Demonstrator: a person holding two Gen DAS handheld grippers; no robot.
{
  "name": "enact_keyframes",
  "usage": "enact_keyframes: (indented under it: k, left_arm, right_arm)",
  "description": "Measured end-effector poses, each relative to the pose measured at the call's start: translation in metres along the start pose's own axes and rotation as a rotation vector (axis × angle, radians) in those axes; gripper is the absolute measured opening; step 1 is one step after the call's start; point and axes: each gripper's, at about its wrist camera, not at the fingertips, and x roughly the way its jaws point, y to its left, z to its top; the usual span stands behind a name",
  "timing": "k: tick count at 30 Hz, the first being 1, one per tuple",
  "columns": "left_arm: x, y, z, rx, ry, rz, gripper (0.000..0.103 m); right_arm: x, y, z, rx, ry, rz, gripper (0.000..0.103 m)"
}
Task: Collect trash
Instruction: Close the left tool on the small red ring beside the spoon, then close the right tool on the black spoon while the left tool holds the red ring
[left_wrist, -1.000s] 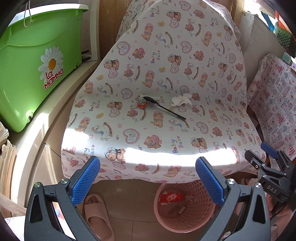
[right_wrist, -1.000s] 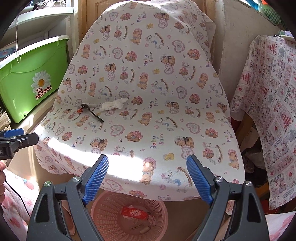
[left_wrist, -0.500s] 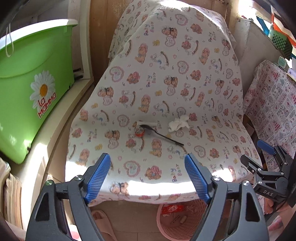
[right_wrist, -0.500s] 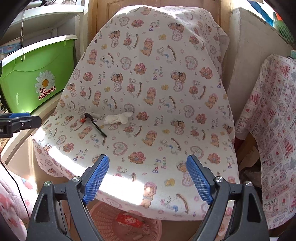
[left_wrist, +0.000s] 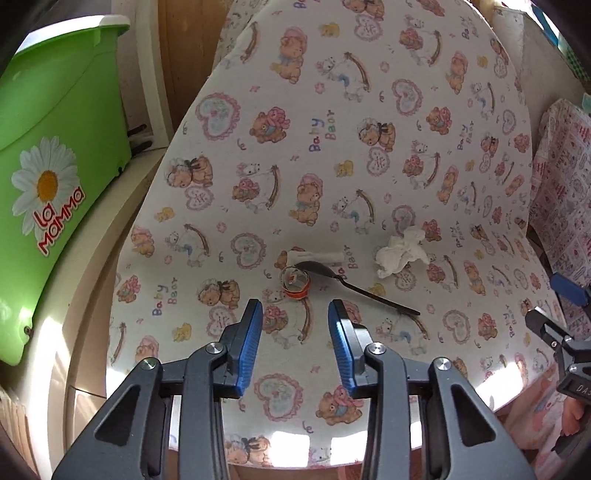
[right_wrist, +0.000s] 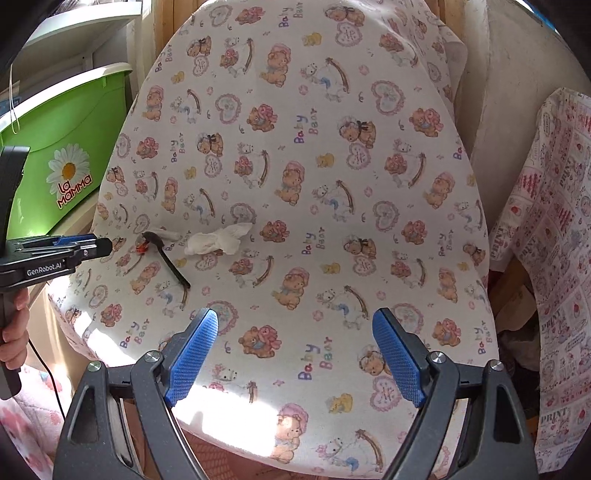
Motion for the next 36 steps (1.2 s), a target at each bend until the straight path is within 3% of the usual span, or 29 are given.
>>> enact_keyframes:
  k: [4, 10, 11, 13, 16, 19, 26, 36]
  left_arm:
    - [0.017, -0.008, -0.001, 0.038, 0.040, 0.008, 0.054]
    - [0.043, -0.010, 0.014, 0.067, 0.035, 0.036, 0.054]
    - [0.047, -0.008, 0.016, 0.055, 0.046, 0.018, 0.052]
    - [0.052, -0.007, 0.016, 0.041, 0.067, -0.008, 0.031]
    - [0.056, -0.006, 0.015, 0.028, 0.078, -0.021, 0.010]
    - [0.055, -0.002, 0.017, -0.002, 0.069, -0.044, 0.001]
    - [0.036, 0.020, 0.014, -0.113, 0.087, -0.107, 0.000]
    - [-0.002, 0.010, 0.010, -0.042, 0.078, -0.041, 0.000]
  right_arm:
    - [0.008, -0.001, 0.003, 0.012, 0.013, -0.005, 0.087]
    - [0.015, -0.005, 0.007, 0.033, 0.019, -0.018, 0.087]
    - [0.015, -0.006, 0.007, 0.029, 0.017, -0.027, 0.087]
    - [0.016, -0.007, 0.008, 0.026, 0.018, -0.038, 0.087]
    - [0.016, -0.009, 0.009, 0.037, 0.019, -0.028, 0.087]
    - [0.018, -0.009, 0.009, 0.033, 0.020, -0.036, 0.087]
    - [0.023, -0.008, 0.010, 0.046, 0.033, -0.033, 0.087]
    - [0.044, 0.023, 0.017, 0.015, 0.073, 0.033, 0.087]
